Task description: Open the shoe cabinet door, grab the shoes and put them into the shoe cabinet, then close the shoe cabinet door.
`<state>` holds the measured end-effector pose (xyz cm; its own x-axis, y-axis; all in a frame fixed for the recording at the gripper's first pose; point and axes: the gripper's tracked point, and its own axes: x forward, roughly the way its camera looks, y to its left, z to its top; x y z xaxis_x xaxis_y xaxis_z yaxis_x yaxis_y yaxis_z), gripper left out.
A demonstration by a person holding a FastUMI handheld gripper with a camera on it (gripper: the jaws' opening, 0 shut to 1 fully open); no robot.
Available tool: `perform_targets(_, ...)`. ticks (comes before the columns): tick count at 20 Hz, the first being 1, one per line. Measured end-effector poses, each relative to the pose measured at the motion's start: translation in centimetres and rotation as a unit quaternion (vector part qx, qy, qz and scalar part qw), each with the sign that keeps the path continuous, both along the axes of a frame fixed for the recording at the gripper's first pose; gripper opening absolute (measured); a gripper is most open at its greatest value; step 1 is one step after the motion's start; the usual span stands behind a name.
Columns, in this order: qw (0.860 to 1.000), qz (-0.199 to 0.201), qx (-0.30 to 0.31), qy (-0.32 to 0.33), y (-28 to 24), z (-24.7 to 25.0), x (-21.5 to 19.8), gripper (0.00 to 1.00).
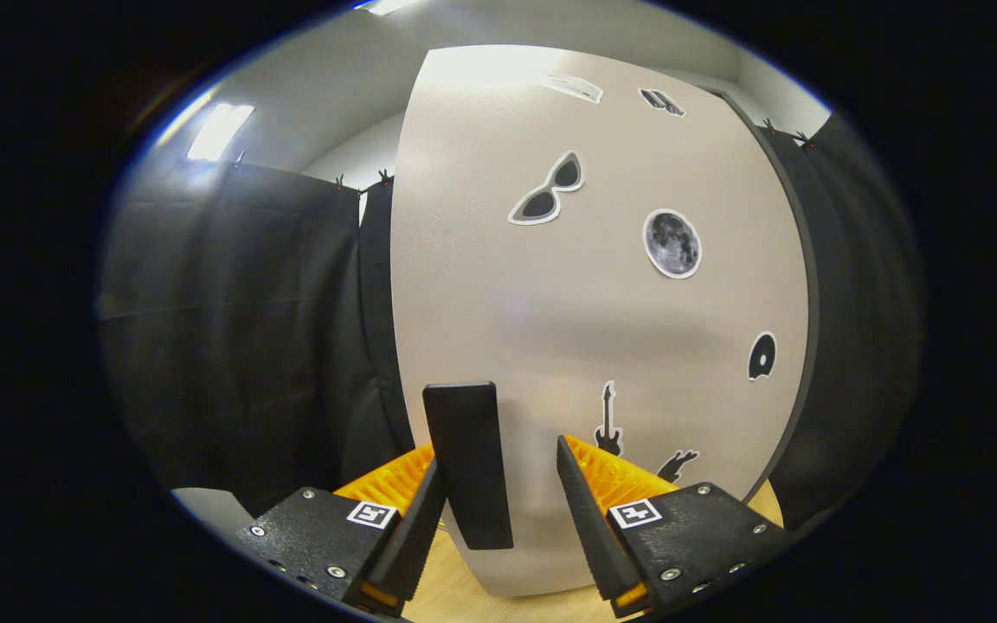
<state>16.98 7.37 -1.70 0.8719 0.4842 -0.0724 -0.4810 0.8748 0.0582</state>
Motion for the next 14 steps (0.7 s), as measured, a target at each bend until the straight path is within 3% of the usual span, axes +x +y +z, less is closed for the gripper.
perform_targets(14, 0.998, -0.053, -0.024, -0.022, 0.57, -0.62, 0.77, 0.81)
